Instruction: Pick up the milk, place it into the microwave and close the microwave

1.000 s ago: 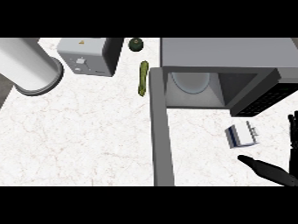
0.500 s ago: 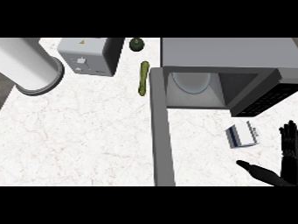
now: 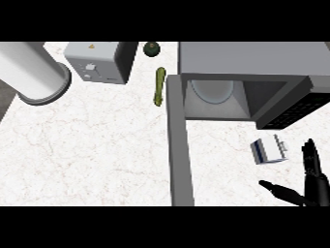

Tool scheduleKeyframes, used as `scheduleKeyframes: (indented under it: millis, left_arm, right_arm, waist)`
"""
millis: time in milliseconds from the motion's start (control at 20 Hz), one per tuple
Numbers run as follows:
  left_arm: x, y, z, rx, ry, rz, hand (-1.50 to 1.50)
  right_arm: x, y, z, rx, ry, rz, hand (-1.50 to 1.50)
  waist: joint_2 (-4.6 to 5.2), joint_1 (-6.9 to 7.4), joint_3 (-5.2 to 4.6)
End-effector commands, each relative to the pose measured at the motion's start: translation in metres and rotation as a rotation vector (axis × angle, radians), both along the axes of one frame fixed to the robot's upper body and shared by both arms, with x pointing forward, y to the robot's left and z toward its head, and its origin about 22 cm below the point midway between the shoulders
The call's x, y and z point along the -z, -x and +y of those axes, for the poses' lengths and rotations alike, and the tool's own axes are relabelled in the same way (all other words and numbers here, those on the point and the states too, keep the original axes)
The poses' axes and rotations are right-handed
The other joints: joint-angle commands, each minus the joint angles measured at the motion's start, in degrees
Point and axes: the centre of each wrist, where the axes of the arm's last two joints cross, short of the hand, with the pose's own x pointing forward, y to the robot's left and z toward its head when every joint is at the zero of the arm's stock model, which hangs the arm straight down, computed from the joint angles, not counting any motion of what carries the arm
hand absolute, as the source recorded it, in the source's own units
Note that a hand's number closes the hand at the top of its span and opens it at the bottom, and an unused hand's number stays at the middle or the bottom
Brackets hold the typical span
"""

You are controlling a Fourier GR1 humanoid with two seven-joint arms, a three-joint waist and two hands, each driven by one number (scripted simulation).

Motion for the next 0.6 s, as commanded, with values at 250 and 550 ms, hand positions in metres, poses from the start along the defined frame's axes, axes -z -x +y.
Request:
scheduleKeyframes:
  millis: [250, 550]
  left_arm:
    - [-0.021, 0.008, -0.009, 0.059, 0.03, -0.082, -1.5]
    - [-0.019, 0.012, -0.006, 0.058, 0.027, -0.063, -1.5]
  right_arm:
    - [0.026, -0.007, -0.002, -0.033, -0.029, -0.033, -1.5]
    - [0.023, -0.03, 0.002, -0.064, -0.094, -0.053, -1.5]
  waist:
    - [0.11, -0.16, 0.02]
    - [0.26, 0.36, 0.08]
